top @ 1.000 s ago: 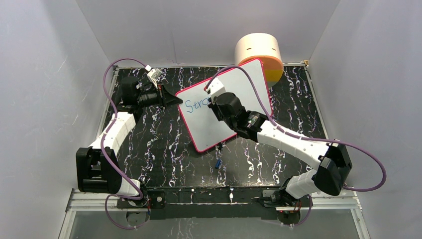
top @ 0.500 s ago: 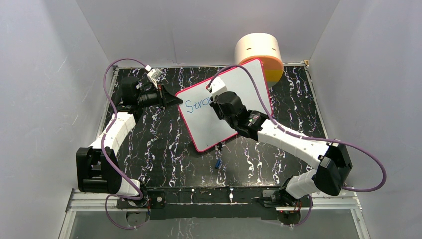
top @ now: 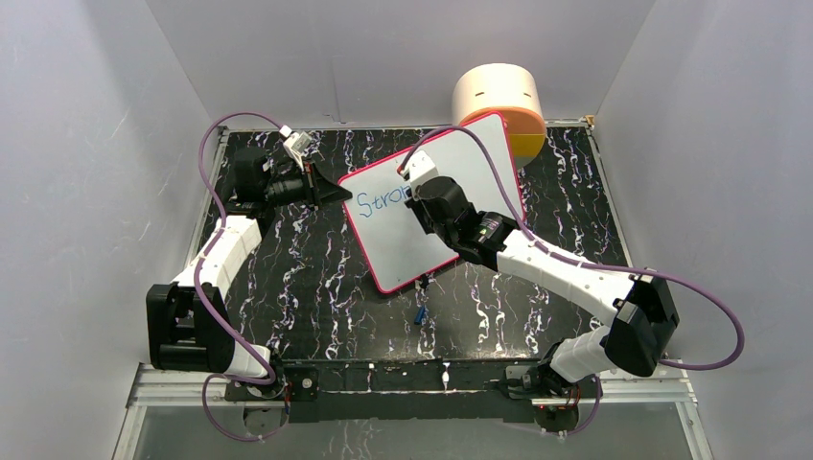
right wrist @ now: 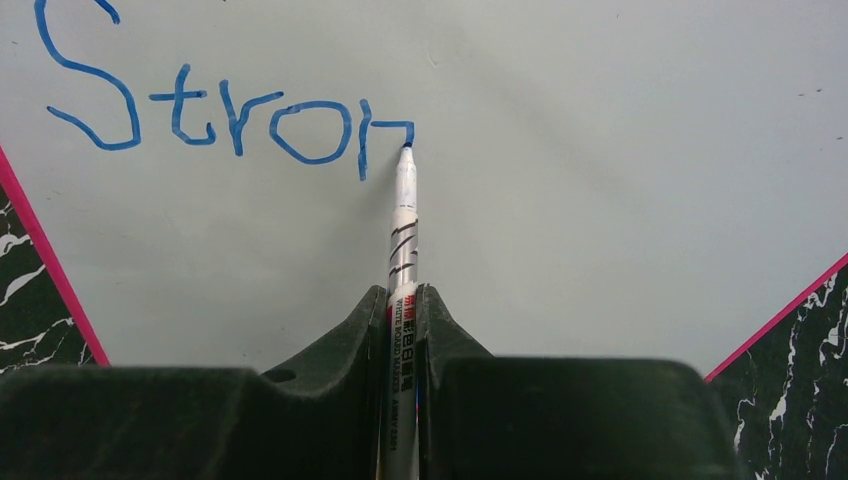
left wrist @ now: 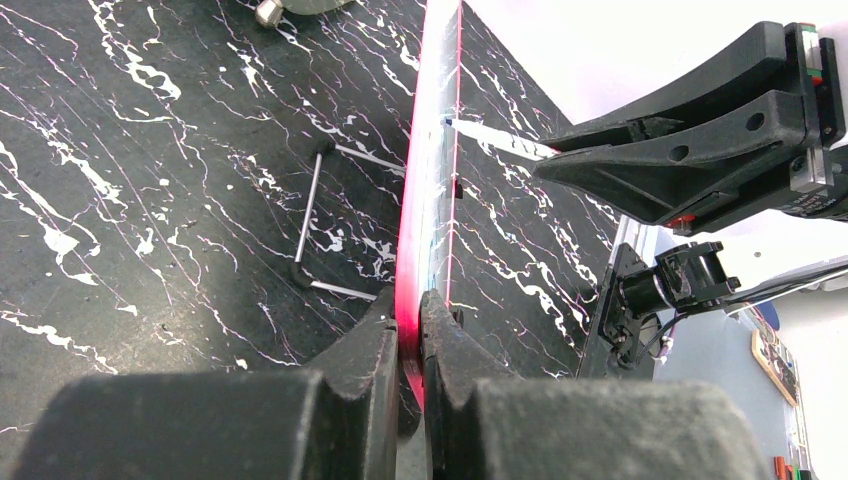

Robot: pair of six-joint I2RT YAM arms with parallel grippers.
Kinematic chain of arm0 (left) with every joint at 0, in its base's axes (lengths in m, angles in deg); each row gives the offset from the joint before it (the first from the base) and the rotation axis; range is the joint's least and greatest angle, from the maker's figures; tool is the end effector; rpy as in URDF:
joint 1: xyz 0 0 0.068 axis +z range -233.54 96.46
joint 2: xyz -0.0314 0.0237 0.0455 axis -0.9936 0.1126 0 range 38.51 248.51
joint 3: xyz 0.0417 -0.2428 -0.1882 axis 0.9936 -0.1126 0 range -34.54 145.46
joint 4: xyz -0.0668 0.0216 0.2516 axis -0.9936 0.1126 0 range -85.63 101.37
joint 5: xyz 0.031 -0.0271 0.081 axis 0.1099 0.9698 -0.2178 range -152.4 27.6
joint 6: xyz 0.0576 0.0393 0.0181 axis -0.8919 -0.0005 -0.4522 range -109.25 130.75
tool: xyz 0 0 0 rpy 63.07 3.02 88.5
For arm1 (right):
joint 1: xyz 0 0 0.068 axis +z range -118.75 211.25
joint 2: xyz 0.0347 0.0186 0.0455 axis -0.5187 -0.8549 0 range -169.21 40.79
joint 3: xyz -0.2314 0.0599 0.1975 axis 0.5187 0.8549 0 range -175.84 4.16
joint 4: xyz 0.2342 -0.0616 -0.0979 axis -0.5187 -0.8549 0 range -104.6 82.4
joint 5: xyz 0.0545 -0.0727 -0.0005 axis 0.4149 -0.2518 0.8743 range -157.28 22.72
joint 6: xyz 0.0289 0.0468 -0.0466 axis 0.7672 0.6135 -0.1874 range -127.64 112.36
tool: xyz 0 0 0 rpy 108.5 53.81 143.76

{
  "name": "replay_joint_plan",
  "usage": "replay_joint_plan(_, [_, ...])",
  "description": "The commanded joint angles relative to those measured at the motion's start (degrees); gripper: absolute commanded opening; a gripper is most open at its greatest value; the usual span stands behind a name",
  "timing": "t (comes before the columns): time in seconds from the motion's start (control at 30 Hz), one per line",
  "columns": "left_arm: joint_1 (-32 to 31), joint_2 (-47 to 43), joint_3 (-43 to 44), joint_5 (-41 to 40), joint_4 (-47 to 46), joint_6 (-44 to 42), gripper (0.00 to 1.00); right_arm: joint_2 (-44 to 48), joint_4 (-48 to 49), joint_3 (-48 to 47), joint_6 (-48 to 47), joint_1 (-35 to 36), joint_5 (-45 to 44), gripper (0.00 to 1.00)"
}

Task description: Write a sentence on the whiteboard

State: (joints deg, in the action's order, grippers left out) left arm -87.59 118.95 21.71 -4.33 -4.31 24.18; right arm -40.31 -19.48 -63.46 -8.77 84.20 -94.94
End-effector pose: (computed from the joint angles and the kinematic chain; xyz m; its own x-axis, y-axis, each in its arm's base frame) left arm 0.3149 -0.0730 0.3379 -0.4576 -0.0907 -0.8845 0.7678 0.4614 -0.4445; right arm 0.2267 0.2545 0.3591 -0.2491 -0.3590 -0.8995 -0.4593 0.8615 -0.2166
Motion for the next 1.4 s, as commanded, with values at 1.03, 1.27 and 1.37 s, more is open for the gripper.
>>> replay_joint_plan(1.03, [-2.45,1.82,-0.53,-2.12,5.08,-5.43,0.0,2.34,-3.1,-0.41,2.54,-0.34,0.62,0.0])
replay_joint_plan(1.27, [-2.45,1.69,-0.53,-2.07,5.16,-5.48,0.0,2.91,-2.48,-0.4,2.66,-0.36,1.0,0.0])
replay_joint_plan(1.37, [-2.45,1.63,-0.55,-2.12,5.17,-5.43,0.0,3.19,-2.63,-0.35,2.7,-0.32,0.77,0.0])
